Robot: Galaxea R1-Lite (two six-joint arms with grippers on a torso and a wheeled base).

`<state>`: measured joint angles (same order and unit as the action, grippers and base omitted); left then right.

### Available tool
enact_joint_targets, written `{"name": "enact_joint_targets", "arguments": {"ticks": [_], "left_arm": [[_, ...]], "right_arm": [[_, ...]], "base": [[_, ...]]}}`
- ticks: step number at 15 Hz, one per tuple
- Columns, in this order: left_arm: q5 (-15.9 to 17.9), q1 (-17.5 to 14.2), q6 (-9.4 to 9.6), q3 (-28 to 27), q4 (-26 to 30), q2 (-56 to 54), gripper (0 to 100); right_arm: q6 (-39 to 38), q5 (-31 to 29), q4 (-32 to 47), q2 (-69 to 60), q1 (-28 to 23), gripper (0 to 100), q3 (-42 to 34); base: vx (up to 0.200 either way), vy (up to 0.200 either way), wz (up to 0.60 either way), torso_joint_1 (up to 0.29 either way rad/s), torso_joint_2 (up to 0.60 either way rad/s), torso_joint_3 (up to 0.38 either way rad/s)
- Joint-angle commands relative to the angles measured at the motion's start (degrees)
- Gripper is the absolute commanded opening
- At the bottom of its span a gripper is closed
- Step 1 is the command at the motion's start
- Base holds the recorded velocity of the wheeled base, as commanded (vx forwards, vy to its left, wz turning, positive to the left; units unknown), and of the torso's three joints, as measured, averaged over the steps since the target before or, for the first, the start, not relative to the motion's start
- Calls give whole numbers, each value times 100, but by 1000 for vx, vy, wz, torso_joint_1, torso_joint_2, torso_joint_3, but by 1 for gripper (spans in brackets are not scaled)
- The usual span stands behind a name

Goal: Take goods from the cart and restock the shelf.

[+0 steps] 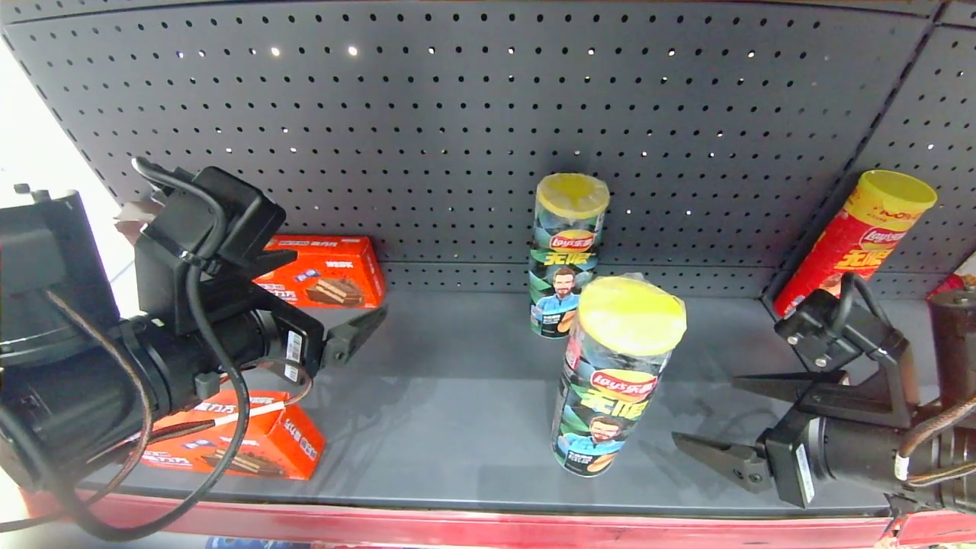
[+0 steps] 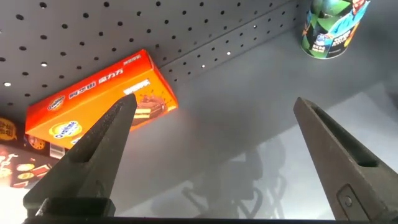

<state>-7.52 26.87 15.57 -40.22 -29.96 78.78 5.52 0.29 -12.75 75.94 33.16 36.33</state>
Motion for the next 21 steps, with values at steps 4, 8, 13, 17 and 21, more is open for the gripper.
{"name": "enact_joint_targets", "arguments": {"ticks": [4,8,13,17,21], "left_arm": [[23,-15,25,-21,-212,182,100],[31,-15,34,-21,-317,226,100],[31,-15,43,5,-326,226,100],[31,-15,43,31,-352,226,100],[31,-24,43,93,-431,226,100]], "right_arm": [[1,-12,-8,519,24,100,331],[1,-12,-17,695,42,100,472],[1,-12,-34,967,235,100,674],[1,-20,-34,949,191,100,674],[1,-20,-34,1020,209,100,753]], "base": [[0,0,0,0,0,0],[0,0,0,0,0,0],[0,0,0,0,0,0],[0,0,0,0,0,0],[0,0,0,0,0,0]]}}
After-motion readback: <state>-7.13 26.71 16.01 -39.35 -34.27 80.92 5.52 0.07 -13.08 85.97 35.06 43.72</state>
